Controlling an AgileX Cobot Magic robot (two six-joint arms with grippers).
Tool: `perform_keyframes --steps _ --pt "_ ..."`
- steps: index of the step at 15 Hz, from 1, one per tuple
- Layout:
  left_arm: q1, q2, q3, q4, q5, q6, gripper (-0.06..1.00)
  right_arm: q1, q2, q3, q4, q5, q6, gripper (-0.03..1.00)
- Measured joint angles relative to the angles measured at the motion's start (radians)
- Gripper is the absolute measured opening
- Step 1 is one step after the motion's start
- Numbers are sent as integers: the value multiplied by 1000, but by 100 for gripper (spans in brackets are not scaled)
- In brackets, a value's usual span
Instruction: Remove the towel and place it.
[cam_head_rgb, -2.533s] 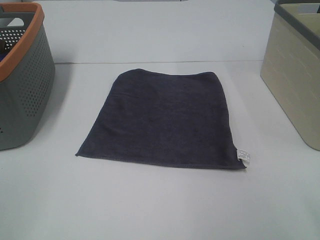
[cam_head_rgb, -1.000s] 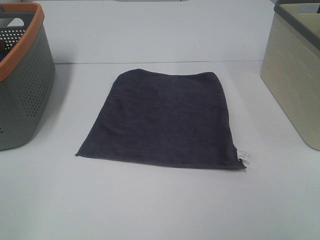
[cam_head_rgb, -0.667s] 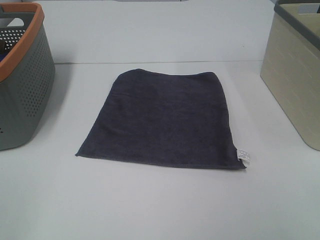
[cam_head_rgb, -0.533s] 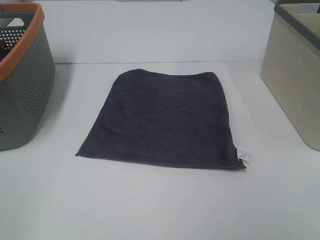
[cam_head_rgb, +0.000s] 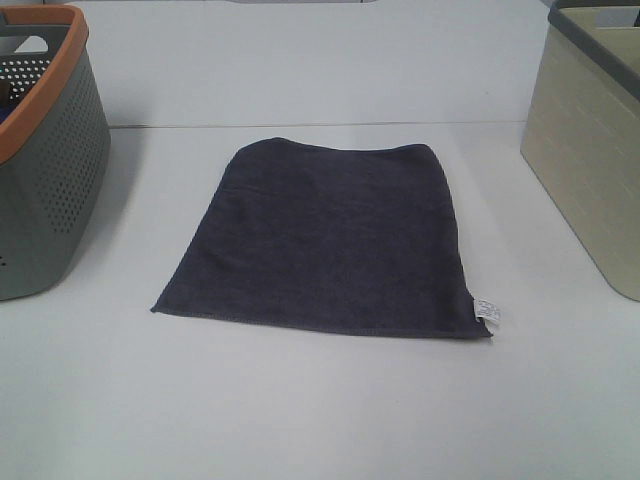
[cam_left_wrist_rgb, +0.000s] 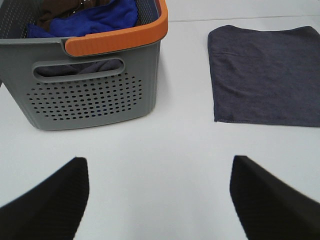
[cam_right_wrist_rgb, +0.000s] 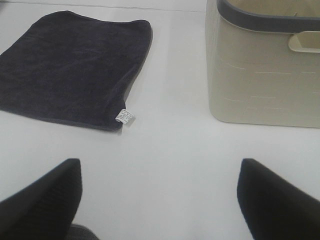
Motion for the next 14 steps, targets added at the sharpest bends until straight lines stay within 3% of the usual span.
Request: perform_keyframes --steps 14 --pt "0 0 0 -2 0 5 73 0 0 0 0 0 0 83"
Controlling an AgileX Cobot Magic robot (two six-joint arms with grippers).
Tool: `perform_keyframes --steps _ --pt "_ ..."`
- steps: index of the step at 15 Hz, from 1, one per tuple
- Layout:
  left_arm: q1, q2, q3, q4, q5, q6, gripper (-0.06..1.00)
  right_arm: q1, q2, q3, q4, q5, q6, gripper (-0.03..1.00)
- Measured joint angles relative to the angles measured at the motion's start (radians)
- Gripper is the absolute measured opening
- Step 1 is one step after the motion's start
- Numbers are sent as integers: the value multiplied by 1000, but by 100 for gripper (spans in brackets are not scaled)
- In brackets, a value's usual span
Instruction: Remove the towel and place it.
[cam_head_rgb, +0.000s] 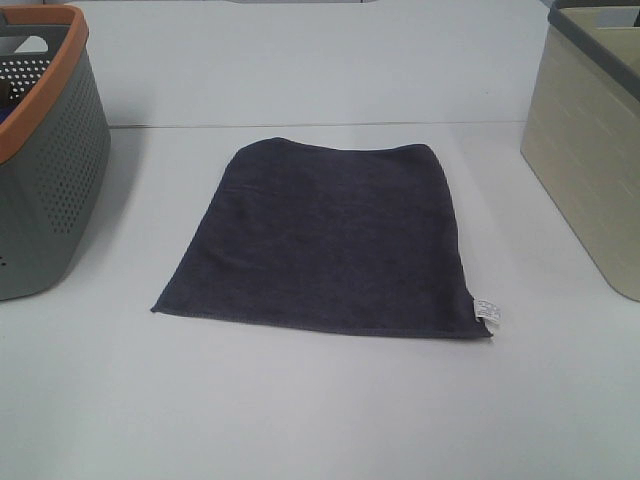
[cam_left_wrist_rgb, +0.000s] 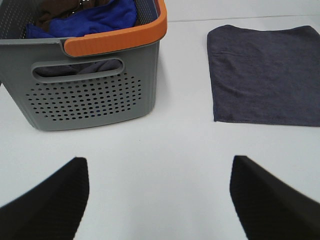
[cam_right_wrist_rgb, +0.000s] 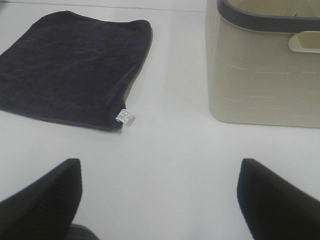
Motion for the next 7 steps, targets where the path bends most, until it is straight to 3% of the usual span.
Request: perform_keyframes --steps 7 --pt "0 0 0 0 0 0 73 0 0 0 0 0 0 83"
